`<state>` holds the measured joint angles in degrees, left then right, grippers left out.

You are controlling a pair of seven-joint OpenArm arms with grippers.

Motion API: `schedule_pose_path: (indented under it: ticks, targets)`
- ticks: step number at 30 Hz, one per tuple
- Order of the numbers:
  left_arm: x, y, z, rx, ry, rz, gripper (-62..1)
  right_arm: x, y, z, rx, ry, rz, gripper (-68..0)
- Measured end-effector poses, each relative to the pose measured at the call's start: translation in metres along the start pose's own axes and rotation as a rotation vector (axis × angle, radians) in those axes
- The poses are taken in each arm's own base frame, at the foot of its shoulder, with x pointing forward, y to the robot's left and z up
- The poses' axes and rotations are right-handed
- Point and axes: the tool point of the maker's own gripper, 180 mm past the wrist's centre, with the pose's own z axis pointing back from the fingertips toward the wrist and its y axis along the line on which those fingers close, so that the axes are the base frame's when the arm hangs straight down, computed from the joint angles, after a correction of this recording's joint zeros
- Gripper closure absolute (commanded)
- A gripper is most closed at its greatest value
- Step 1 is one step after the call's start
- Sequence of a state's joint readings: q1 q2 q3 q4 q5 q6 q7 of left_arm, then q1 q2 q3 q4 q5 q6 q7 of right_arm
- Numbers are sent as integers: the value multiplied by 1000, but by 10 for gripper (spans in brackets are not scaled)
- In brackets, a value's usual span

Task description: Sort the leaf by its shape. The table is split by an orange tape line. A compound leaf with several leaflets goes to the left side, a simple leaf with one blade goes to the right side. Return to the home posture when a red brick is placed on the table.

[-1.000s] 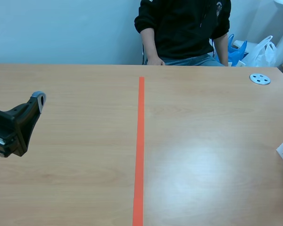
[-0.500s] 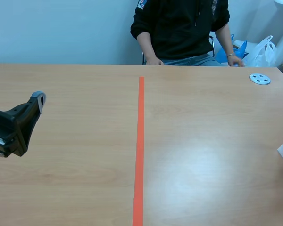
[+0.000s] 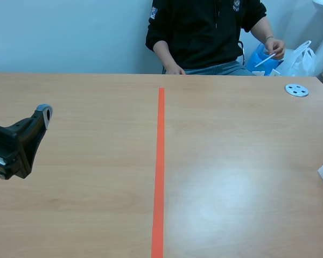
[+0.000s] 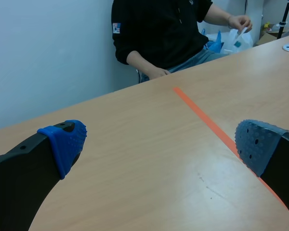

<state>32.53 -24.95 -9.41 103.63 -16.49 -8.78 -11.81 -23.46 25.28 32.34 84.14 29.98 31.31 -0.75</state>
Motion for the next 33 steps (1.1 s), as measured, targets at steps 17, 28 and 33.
schedule_pose_path:
  ticks: [17,28,33]
  targets:
    - [0,0,0,0,0,0,-623,85,16,40,125,-169,130,-540]
    - [0,0,0,-2,0,-2,-623,114,2,40,35,-262,149,-552]
    - [1,0,0,-2,-3,-2,-623,130,10,45,91,-360,56,-552]
